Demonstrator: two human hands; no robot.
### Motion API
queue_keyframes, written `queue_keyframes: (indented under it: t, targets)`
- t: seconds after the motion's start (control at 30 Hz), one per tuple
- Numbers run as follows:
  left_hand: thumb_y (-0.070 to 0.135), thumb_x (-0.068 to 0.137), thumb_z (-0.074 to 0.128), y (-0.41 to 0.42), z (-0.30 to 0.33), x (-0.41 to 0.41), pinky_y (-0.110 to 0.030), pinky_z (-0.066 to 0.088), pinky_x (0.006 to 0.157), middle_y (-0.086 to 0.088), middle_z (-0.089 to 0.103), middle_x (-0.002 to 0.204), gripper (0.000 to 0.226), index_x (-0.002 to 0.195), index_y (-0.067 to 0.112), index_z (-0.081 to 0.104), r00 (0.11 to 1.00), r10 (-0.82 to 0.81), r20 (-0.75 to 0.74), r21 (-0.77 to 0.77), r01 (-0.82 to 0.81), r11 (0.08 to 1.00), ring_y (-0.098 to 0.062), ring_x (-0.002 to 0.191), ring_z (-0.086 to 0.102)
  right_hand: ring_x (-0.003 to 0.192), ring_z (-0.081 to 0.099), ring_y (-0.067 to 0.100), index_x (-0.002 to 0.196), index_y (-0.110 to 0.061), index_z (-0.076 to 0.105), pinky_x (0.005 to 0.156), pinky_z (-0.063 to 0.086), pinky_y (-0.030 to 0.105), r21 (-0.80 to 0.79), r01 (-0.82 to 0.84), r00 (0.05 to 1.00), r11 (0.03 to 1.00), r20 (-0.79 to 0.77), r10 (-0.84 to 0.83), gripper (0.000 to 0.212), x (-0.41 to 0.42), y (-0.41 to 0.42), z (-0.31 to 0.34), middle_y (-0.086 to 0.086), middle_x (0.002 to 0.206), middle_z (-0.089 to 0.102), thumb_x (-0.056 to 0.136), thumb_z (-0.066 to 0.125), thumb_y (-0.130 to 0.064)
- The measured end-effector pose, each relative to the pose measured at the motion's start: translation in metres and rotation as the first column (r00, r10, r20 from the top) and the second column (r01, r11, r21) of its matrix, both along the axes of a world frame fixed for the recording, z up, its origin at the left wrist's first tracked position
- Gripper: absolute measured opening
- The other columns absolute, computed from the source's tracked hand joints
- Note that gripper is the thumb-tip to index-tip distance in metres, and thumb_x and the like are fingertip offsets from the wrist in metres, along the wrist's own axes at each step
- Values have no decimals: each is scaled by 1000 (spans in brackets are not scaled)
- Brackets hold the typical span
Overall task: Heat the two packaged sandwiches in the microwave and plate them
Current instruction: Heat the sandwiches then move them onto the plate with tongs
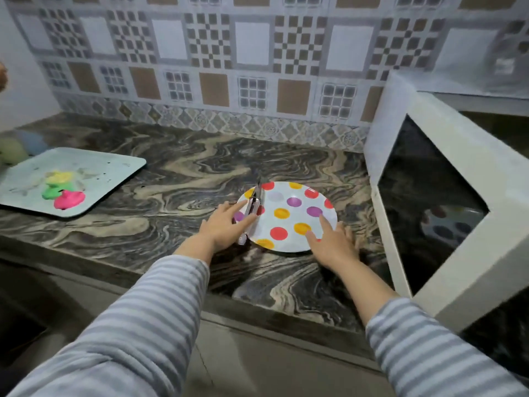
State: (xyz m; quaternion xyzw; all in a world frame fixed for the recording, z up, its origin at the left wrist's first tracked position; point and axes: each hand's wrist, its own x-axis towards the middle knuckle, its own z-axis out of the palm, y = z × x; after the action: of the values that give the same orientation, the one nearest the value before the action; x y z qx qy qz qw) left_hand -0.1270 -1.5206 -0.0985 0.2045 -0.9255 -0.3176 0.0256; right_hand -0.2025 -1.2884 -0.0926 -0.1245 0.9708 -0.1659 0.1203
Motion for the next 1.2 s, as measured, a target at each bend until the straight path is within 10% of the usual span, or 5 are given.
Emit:
queue_keyframes:
  t: [0.5,0.87,1.2]
  targets:
    - [68,89,38,-18,-37,-46,-48,-7,117,2,9,162,65,146,54,10,994,-104,22,-142,106,984,-15,149,-3,148,-11,15,146,-45,24,113,-14,56,-47,100,992,994,-70,-104,83,-44,-15,-42,1,162,2,74,38,-84]
    - [34,89,64,15,-20,7,-22,19,106,1,10,156,69,148,40,28,961,68,-268,333,26,943,-16,144,20,136,29,21,146,-20,37,99,29,20,-637,79,996,767,11,-93,79,-2,-8,-17,6,151,17,78,77,-26]
    - [18,75,77,85,-6,157,-18,25,101,4,14,153,86,144,44,34,916,309,-255,393,-194,899,-11,137,30,130,36,22,146,-10,35,92,28,16,-705,-53,996,707,15,89,85,111,44,-7,10,144,28,75,81,-20]
